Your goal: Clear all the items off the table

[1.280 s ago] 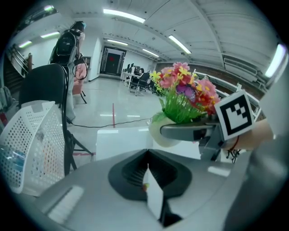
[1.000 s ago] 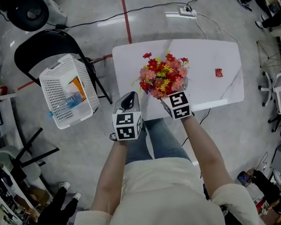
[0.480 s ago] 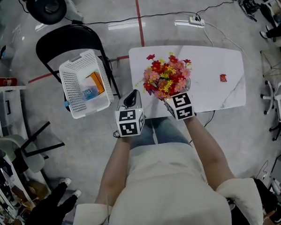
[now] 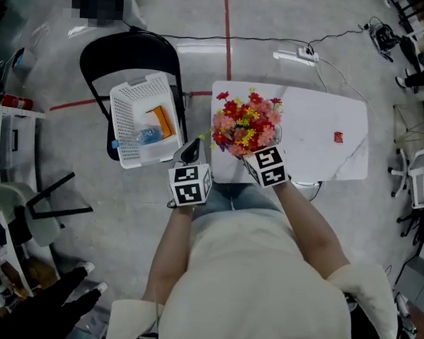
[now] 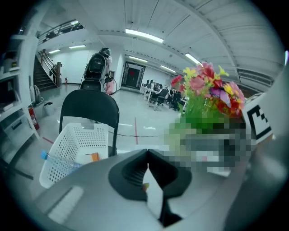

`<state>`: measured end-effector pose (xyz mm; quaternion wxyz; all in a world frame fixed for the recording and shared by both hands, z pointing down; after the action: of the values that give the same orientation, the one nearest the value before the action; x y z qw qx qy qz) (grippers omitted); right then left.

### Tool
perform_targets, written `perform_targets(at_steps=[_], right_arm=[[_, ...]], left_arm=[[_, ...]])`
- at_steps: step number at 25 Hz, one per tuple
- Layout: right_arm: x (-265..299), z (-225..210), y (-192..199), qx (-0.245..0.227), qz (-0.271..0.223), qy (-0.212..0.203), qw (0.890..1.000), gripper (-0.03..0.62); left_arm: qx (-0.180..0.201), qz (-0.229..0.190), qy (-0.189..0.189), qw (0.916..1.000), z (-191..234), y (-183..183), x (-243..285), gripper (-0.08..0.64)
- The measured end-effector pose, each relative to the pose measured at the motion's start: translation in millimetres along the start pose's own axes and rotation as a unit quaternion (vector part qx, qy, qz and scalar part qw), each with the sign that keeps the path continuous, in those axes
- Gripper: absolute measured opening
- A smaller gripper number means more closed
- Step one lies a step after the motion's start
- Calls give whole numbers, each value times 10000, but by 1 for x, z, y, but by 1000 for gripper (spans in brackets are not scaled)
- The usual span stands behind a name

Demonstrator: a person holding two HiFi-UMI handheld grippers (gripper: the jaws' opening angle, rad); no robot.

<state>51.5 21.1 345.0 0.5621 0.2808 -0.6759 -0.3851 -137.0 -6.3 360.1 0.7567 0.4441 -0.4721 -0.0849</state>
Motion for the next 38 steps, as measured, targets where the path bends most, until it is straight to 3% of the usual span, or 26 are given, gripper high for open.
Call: perform_targets(at_steps=[15, 38], right_arm=[[66, 70, -41, -400, -26, -729, 9965, 597], [170, 149, -65, -804, 294, -1577, 9838, 597]], left_arm=[[-584, -141, -737, 9955, 85, 13, -36, 9], [-1240, -98, -1341, 9831, 173, 34, -46, 9]])
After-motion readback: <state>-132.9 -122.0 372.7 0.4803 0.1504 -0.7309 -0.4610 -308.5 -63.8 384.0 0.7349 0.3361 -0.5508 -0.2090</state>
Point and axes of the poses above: the fingertips, and each gripper's own axes: x forward along the fingers, z to its left, y out of its underside, the point moved 9 cm from there along -x, backward along the fingers, and after that the axes turned 4 degrees about x, right-handed, at the moved point
